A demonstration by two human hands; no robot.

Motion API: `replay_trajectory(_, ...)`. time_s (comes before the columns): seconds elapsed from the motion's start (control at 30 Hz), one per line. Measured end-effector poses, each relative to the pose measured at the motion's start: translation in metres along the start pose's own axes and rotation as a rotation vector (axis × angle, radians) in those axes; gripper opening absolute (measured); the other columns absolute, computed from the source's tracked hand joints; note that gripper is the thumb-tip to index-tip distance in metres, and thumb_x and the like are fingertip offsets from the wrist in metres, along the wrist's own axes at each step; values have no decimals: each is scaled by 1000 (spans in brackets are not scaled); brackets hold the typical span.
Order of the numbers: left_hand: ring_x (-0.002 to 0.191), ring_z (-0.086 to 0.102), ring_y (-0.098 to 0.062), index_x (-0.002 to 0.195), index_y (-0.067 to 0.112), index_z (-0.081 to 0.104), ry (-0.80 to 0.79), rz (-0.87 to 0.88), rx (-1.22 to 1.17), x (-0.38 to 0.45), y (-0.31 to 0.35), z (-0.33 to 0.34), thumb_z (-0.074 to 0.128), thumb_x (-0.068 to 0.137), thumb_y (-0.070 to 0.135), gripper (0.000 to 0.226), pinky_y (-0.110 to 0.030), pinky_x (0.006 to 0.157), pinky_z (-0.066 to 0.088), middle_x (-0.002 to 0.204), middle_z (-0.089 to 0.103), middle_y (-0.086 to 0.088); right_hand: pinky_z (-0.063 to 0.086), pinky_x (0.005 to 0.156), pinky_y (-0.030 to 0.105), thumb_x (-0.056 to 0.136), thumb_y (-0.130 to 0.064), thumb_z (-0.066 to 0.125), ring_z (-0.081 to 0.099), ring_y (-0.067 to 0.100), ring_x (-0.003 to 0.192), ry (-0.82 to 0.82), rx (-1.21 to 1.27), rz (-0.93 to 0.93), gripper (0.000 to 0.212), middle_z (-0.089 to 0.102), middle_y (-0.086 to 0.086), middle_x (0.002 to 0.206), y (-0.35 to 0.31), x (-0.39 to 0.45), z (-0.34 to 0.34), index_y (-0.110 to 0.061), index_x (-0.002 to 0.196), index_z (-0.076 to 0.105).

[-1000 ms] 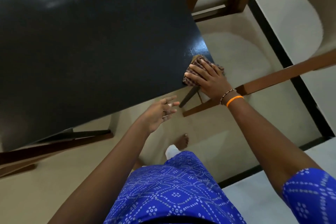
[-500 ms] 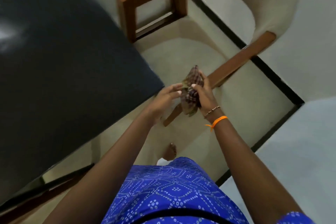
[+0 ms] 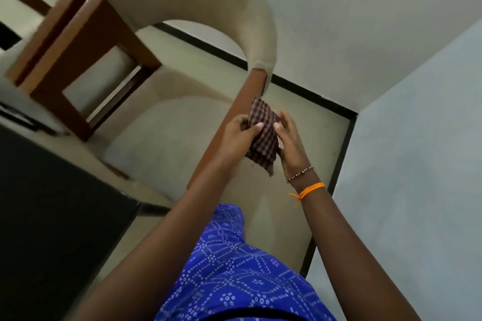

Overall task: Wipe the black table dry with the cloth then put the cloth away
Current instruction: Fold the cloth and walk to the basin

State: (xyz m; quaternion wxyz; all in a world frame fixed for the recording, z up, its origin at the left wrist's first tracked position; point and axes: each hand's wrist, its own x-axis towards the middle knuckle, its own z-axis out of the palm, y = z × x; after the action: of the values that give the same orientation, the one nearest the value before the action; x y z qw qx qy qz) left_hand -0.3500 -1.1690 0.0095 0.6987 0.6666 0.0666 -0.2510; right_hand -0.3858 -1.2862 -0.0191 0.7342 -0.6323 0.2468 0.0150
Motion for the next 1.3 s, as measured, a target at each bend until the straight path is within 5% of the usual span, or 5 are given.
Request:
replay_trajectory(0.07, 104, 63, -31, 103, 8, 59, -10, -32, -56, 21, 7, 18, 56, 90, 17, 16, -43, 89, 53, 111, 65, -17, 37, 110, 46, 82, -44, 63, 44, 19, 131, 47, 101, 119, 70, 42, 7, 145, -5, 20, -15, -16, 141, 36)
replay_trajectory(0.2, 104, 63, -28, 110, 5, 57, -18, -96, -109, 70, 22, 53, 53, 92, 16, 22, -42, 91, 53, 113, 65, -17, 52, 91, 40, 95, -35, 43, 69, 20, 93, -112, 437, 276, 34, 72, 9, 102, -23, 63, -41, -10, 108, 63)
replay_trajectory(0.53, 102, 59, -22, 119, 13, 50, 60, -156, -84, 210, 92, 128, 51, 92, 15, 27, -36, 80, 54, 115, 61, -8, 59, 71, 29, 83, 0, 62, 62, 21, 97, 104, 217, 146, 53, 55, 17, 125, -103, 208, -103, -2, 131, 39)
replay_trajectory(1.03, 99, 65, -25, 118, 13, 56, 287, -116, -172, 419, 200, 188, 66, 83, 25, 39, -45, 85, 55, 111, 67, -9, 57, 67, 29, 84, 6, 58, 63, 16, 89, -355, 132, 208, 60, 59, 2, 105, -219, 470, -137, -13, 134, 31)
replay_trajectory(1.3, 93, 64, -22, 114, 13, 56, 558, -55, -380, 496, 237, 145, 56, 90, 21, 25, -37, 74, 55, 106, 65, -7, 49, 93, 52, 76, 3, 69, 57, 34, 112, -512, 15, 329, 71, 51, 17, 127, -243, 585, -66, -13, 133, 30)
